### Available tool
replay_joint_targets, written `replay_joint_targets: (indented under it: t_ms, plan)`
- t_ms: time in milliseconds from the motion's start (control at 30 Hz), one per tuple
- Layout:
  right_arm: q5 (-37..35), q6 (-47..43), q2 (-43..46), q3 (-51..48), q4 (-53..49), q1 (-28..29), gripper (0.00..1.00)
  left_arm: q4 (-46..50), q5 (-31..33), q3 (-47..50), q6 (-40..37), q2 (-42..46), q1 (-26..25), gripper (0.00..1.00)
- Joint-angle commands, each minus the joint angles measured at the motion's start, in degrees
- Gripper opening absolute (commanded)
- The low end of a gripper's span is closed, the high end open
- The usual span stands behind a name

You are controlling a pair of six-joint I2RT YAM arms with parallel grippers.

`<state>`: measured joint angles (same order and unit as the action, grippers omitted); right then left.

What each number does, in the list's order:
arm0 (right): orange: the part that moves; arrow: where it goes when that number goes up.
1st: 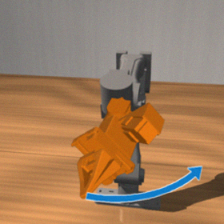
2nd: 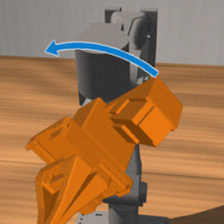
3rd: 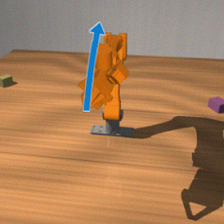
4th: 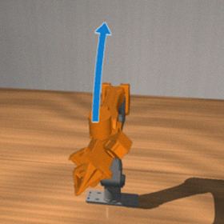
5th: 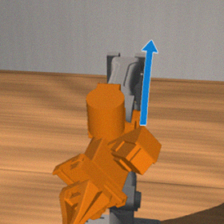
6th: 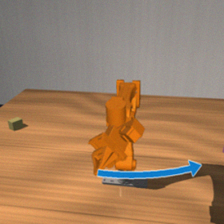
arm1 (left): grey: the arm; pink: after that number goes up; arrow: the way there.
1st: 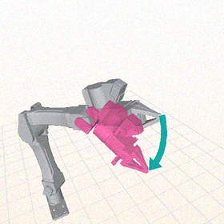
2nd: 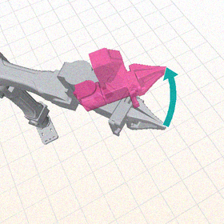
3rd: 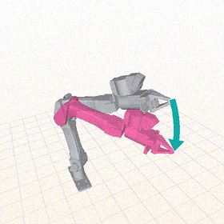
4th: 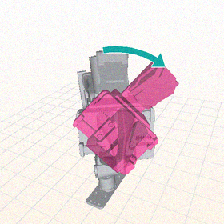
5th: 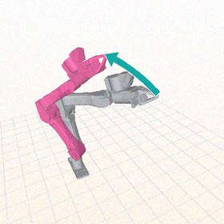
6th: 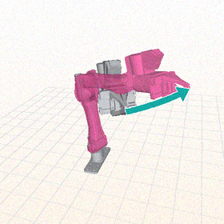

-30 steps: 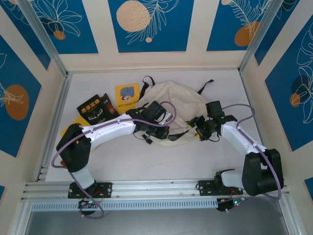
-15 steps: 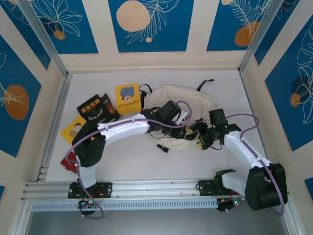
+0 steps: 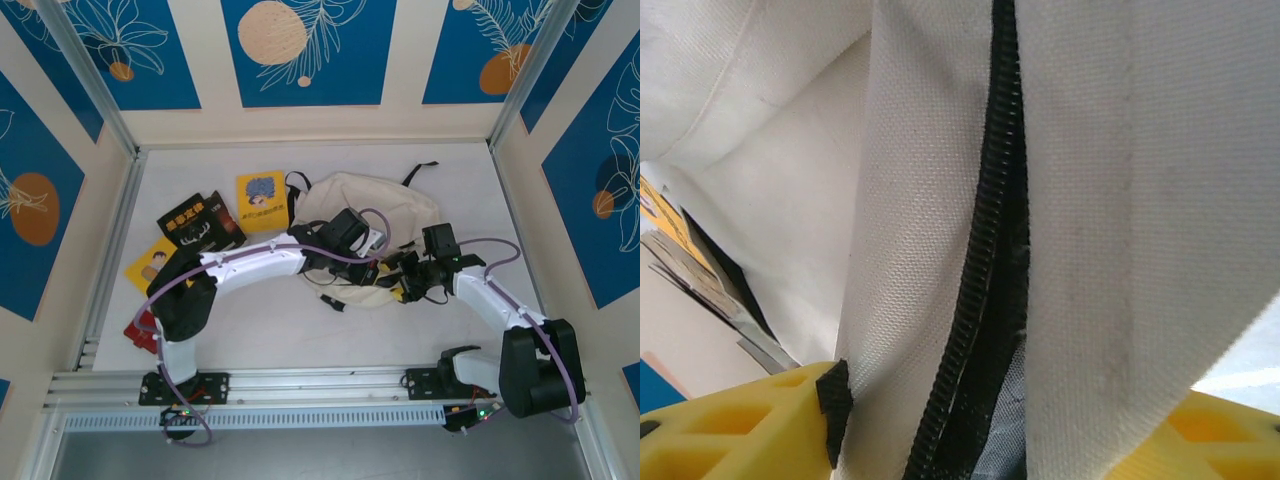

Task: Pack the student bag

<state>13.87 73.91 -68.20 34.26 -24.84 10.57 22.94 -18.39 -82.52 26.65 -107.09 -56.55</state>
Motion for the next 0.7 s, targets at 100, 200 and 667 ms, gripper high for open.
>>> replay_joint_targets:
  t_ms: [100,200,667]
  plan:
    - [-0.39,0.97,-1.49,-0.94,1.29,0.51,0.46,1.41,3.19,1.73,-0.46,2.66,0.04,0.0]
    - [-1.84,0.32,-1.9,-0.92,1.15,0.42,0.35,3.12,5.29,2.72,-1.2,3.32,0.43,0.0]
    - [-11.49,-1.48,-1.84,-0.46,-3.23,0.24,0.24,8.54,14.04,12.62,-3.36,11.13,5.32,0.0]
